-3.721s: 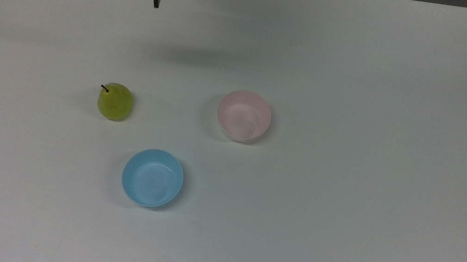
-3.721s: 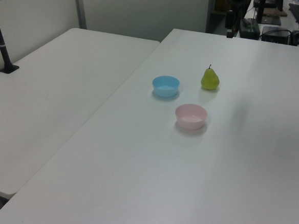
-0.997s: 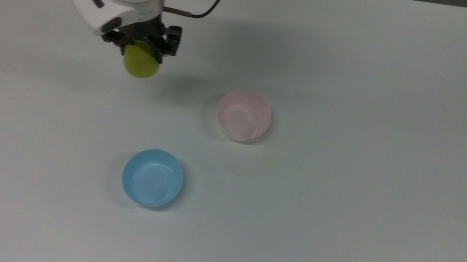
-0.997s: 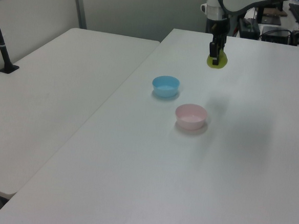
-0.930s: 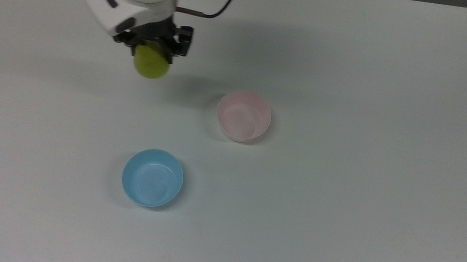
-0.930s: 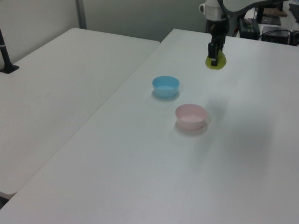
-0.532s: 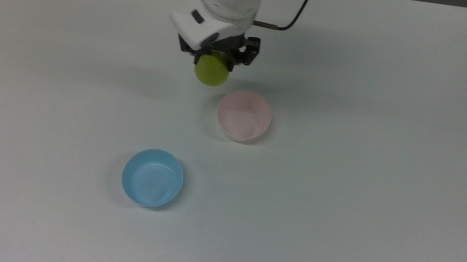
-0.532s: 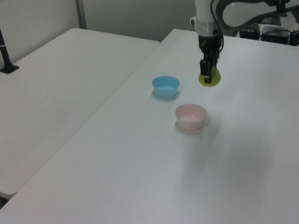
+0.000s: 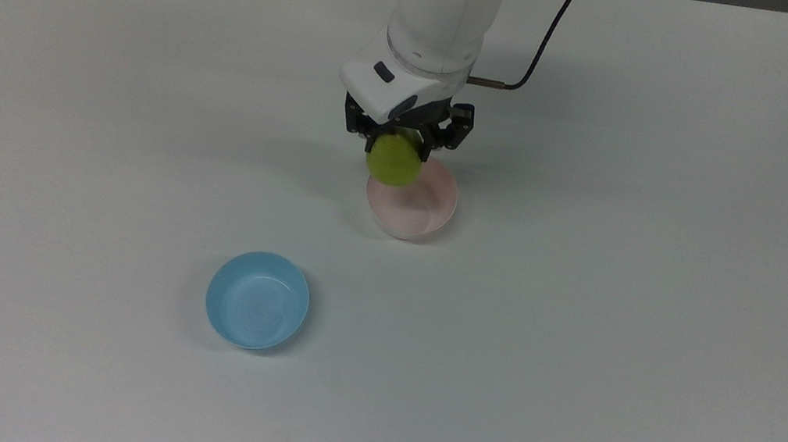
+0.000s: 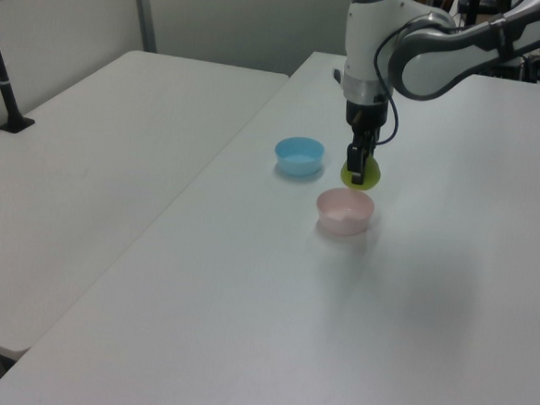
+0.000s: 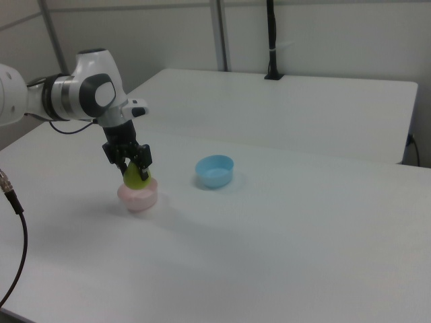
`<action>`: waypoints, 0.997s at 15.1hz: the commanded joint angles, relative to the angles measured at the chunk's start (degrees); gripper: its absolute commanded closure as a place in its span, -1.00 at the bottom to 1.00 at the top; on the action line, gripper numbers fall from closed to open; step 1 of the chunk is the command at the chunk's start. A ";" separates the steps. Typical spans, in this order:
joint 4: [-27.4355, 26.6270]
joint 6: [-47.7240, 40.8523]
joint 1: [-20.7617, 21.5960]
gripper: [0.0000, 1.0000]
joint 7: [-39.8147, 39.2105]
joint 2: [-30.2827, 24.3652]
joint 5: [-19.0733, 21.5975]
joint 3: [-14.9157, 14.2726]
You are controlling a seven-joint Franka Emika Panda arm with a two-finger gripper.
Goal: Place the pear in the bowl
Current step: 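Carry the held pear over to the pink bowl, then lower the pear into the pink bowl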
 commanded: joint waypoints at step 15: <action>0.65 7.59 -0.36 -0.97 1.44 5.87 -0.18 2.33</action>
